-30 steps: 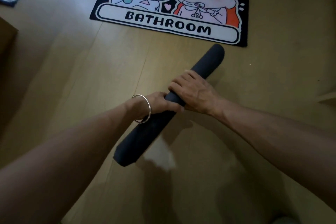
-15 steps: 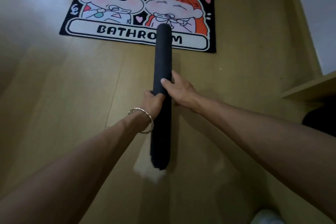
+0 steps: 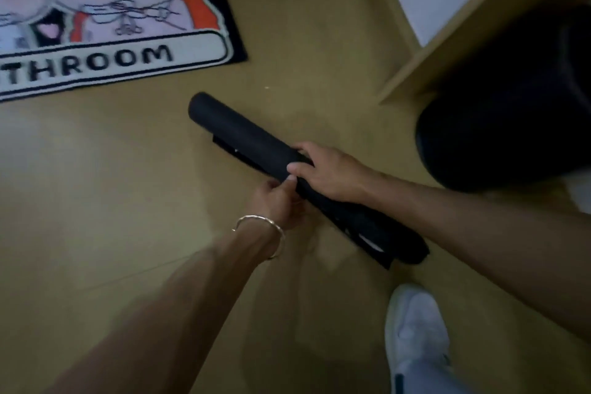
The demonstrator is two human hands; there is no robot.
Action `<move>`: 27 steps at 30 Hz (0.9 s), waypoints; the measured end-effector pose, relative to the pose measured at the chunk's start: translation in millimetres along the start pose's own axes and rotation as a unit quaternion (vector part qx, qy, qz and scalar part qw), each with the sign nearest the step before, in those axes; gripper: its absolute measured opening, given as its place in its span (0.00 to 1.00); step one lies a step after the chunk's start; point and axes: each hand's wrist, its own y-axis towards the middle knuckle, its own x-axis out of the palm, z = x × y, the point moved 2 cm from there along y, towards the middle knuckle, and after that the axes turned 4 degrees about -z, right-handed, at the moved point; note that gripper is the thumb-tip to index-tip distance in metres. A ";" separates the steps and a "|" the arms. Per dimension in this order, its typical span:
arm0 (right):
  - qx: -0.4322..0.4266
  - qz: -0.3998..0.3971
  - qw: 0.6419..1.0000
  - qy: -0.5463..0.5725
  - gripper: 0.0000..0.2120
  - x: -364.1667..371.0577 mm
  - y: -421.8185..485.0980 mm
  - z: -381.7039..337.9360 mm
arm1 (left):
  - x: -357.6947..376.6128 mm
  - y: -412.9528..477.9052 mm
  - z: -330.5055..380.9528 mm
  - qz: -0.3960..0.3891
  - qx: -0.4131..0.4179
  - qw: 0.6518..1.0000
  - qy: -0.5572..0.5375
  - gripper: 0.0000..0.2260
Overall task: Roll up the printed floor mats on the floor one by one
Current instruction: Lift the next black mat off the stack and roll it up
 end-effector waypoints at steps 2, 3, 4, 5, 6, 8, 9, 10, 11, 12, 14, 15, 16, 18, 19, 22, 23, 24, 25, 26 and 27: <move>0.033 0.013 0.999 -0.024 0.19 -16.9 -22.2 24.4 | 35.5 -0.7 -7.5 -0.044 -0.018 0.999 0.018 0.07; 0.045 0.021 0.998 -0.023 0.18 -24.9 -33.9 38.1 | 54.2 -3.5 -11.1 -0.072 -0.026 0.997 0.027 0.07; 0.056 0.026 0.998 -0.017 0.18 -32.1 -45.9 52.3 | 72.0 -6.8 -15.6 -0.097 -0.033 0.994 0.032 0.08; 0.067 0.030 0.997 -0.003 0.19 -37.7 -57.9 67.8 | 88.6 -10.2 -21.3 -0.116 -0.040 0.992 0.037 0.08; 0.077 0.034 0.996 0.012 0.20 -42.1 -71.7 83.4 | 104.3 -14.4 -28.3 -0.132 -0.049 0.989 0.043 0.08; 0.092 0.043 0.995 0.026 0.23 -45.8 -100.3 116.0 | 130.9 -23.3 -45.1 -0.163 -0.078 0.982 0.059 0.07; 0.097 0.042 0.994 0.028 0.27 -45.9 -114.3 132.3 | 142.3 -28.0 -53.5 -0.180 -0.096 0.977 0.062 0.07; 0.105 0.038 0.993 0.035 0.33 -44.5 -127.8 147.7 | 152.4 -31.7 -61.9 -0.193 -0.114 0.973 0.060 0.07; 0.113 0.028 0.992 0.046 0.39 -42.0 -142.0 160.8 | 162.1 -35.1 -71.0 -0.201 -0.134 0.969 0.059 0.08; 0.123 0.016 0.991 0.057 0.45 -38.2 -155.8 173.5 | 171.1 -39.6 -79.9 -0.205 -0.154 0.965 0.060 0.09; 0.142 0.005 0.987 0.074 0.49 -26.6 -181.4 199.6 | 189.2 -48.2 -98.7 -0.214 -0.193 0.955 0.064 0.10; 0.149 0.017 0.986 0.076 0.48 -20.1 -192.4 212.4 | 198.1 -51.8 -108.5 -0.223 -0.211 0.949 0.068 0.11; 0.160 0.039 0.983 0.075 0.46 -12.4 -202.6 226.2 | 207.5 -55.8 -117.6 -0.234 -0.230 0.942 0.073 0.11; 0.178 0.093 0.977 0.065 0.42 1.3 -220.3 252.3 | 226.9 -58.8 -136.8 -0.255 -0.257 0.927 0.103 0.15; 0.183 0.120 0.974 0.050 0.40 8.4 -227.7 265.5 | 236.2 -57.9 -146.6 -0.264 -0.267 0.918 0.128 0.17; 0.202 0.184 0.962 0.009 0.38 23.0 -246.2 302.2 | 265.8 -53.9 -168.9 -0.301 -0.274 0.892 0.195 0.24; 0.210 0.204 0.956 0.010 0.37 23.3 -251.5 312.5 | 275.7 -50.7 -175.9 -0.304 -0.265 0.890 0.212 0.24; 0.224 0.216 0.950 0.013 0.37 23.7 -256.9 322.6 | 286.0 -48.1 -182.1 -0.304 -0.256 0.888 0.232 0.24; 0.235 0.221 0.946 0.010 0.36 23.4 -261.3 331.3 | 296.7 -45.7 -189.5 -0.307 -0.246 0.886 0.246 0.24; 0.242 0.223 0.944 0.008 0.36 24.2 -264.9 341.2 | 309.0 -45.2 -193.9 -0.304 -0.235 0.885 0.263 0.23; 0.244 0.232 0.942 0.009 0.37 23.7 -268.2 349.9 | 321.6 -43.5 -200.8 -0.299 -0.219 0.888 0.271 0.23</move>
